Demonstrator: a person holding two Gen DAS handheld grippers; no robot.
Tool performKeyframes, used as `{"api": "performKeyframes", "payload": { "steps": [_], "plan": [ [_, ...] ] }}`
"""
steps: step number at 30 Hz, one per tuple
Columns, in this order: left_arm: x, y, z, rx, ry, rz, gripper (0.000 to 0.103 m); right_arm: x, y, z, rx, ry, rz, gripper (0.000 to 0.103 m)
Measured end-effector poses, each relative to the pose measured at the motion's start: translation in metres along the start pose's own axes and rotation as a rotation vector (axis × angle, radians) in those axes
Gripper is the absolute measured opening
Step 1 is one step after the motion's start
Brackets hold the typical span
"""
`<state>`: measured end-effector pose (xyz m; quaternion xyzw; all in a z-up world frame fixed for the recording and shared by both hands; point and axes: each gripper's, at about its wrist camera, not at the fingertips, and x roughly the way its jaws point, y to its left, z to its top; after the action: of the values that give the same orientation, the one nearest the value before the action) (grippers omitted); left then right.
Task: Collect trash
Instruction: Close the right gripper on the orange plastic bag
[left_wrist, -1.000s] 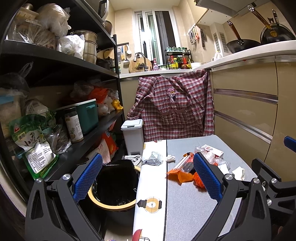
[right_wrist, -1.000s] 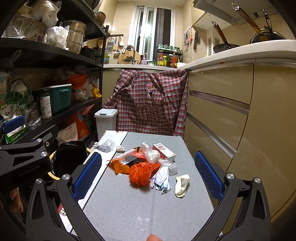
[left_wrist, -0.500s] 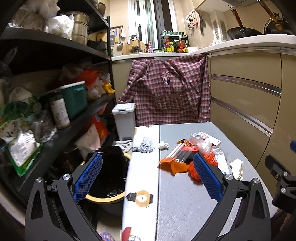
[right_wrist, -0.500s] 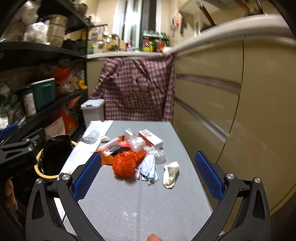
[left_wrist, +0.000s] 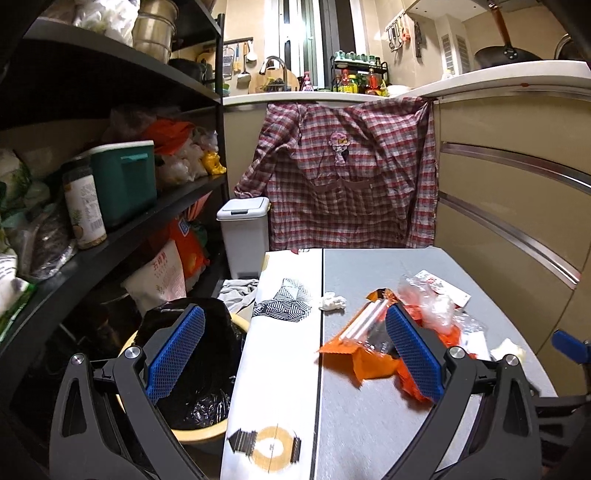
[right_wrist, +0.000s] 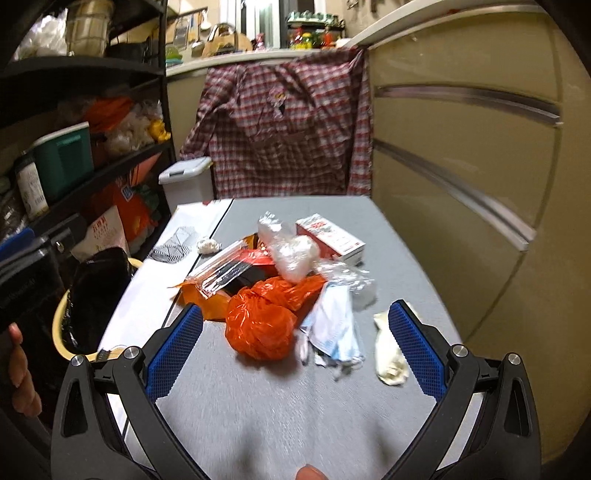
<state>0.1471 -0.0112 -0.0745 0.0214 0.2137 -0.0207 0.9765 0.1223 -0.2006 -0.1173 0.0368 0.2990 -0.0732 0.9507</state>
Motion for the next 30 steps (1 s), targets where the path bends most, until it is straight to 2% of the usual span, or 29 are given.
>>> {"api": "performKeyframes", "payload": {
  "steps": [5,10,11,13,14,15,16,17,18,22,25,27,30],
  "plan": [
    [0.033,0.009,-0.006,-0.016,0.039,0.007,0.095,0.041,0.007,0.000,-0.009,0.040,-0.016,0.098],
    [0.054,0.013,-0.013,-0.021,0.065,0.001,0.095,0.066,0.011,-0.001,-0.028,0.059,-0.013,0.098],
    [0.057,0.013,-0.014,-0.021,0.070,0.000,0.095,0.070,0.013,-0.001,-0.034,0.062,-0.009,0.095],
    [0.062,0.013,-0.016,-0.022,0.079,-0.004,0.095,0.078,0.015,-0.002,-0.046,0.079,-0.003,0.072],
    [0.063,0.013,-0.016,-0.023,0.082,-0.007,0.095,0.081,0.016,-0.004,-0.049,0.096,0.012,0.065],
    [0.065,0.013,-0.017,-0.023,0.086,-0.010,0.095,0.084,0.017,-0.005,-0.049,0.113,0.040,0.045],
    [0.066,0.013,-0.017,-0.022,0.088,-0.011,0.095,0.086,0.017,-0.006,-0.045,0.127,0.071,0.029],
    [0.067,0.013,-0.017,-0.019,0.090,-0.012,0.095,0.087,0.018,-0.007,-0.042,0.135,0.090,0.028],
    [0.068,0.013,-0.017,-0.019,0.091,-0.014,0.095,0.084,0.020,-0.008,-0.051,0.124,0.093,0.021],
    [0.070,0.013,-0.017,-0.032,0.102,-0.033,0.095,0.069,0.028,-0.008,-0.110,0.096,0.084,0.014],
    [0.072,0.013,-0.017,-0.053,0.112,-0.051,0.094,0.050,0.027,-0.007,-0.110,0.081,0.070,0.014],
    [0.075,0.010,-0.017,-0.067,0.123,-0.072,0.089,0.034,0.025,-0.004,-0.113,0.061,0.063,0.014],
    [0.079,0.001,-0.018,-0.058,0.134,-0.105,0.088,0.014,0.022,0.001,-0.127,0.018,0.052,0.014]
  ]
}}
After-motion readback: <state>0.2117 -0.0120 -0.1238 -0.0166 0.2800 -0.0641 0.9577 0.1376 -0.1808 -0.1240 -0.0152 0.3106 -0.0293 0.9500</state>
